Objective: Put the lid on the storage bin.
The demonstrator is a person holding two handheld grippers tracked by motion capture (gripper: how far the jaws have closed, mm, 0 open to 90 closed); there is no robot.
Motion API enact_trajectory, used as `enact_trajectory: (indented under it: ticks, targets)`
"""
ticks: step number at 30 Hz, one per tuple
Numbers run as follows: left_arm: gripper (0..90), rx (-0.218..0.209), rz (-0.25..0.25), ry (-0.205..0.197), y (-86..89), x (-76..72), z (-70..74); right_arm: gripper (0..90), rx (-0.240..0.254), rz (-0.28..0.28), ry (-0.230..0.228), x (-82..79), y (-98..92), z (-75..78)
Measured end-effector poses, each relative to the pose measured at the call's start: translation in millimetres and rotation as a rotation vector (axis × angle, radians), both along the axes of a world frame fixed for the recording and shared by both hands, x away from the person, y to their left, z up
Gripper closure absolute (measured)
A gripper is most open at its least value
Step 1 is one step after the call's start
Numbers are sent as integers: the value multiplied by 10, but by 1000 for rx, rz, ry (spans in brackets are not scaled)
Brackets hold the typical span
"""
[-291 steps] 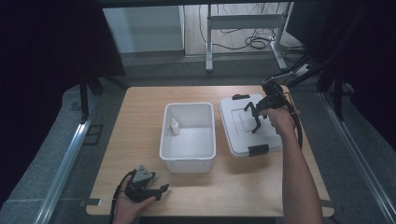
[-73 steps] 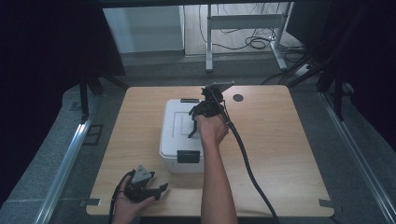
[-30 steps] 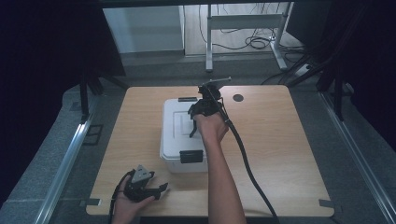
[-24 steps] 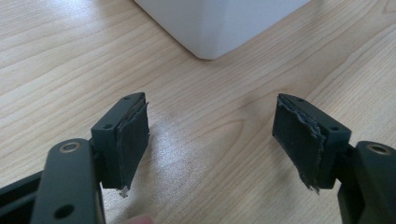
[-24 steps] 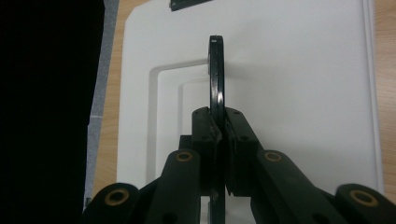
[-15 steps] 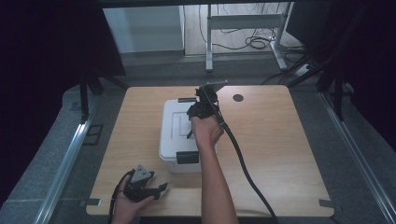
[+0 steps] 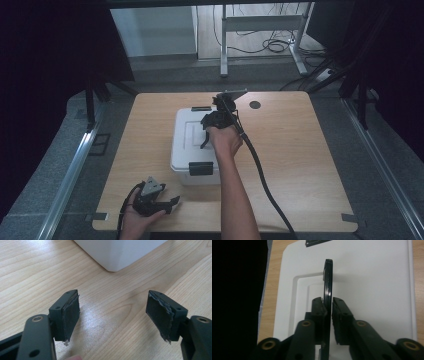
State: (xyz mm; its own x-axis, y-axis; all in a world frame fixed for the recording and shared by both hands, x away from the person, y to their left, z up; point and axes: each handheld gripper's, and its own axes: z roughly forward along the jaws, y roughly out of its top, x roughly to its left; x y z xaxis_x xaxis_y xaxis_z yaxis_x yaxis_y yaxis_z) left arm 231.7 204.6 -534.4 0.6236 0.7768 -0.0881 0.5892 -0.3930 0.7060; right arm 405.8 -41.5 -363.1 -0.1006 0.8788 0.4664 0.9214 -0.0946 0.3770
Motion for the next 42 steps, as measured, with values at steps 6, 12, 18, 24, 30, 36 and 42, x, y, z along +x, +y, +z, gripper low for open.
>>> enact_trajectory:
  ticks: [6, 12, 18, 24, 30, 36, 42]
  targets:
    - [272, 4, 4, -1, 3, 0, 1, 639, 30, 58, -23, -4, -78, 77]
    - [272, 11, 8, -5, 8, 4, 4, 563, 33, 108, -70, -26, -264, 182]
    - [272, 24, 6, -8, 13, 3, 1, 534, 44, 146, -146, -69, -497, 198]
    - [272, 34, 7, -6, 3, 9, -9, 528, 69, 148, -193, -108, -774, 151]
    - [272, 40, 15, -5, -3, 7, -19, 523, 61, 109, -203, -107, -1031, 57]
    - [272, 45, 17, -4, 1, 14, -34, 520, 40, 42, -246, -132, -1339, -104]
    - [272, 51, 18, 0, -3, 14, -45, 482, 9, 6, -271, -232, -1671, -378]
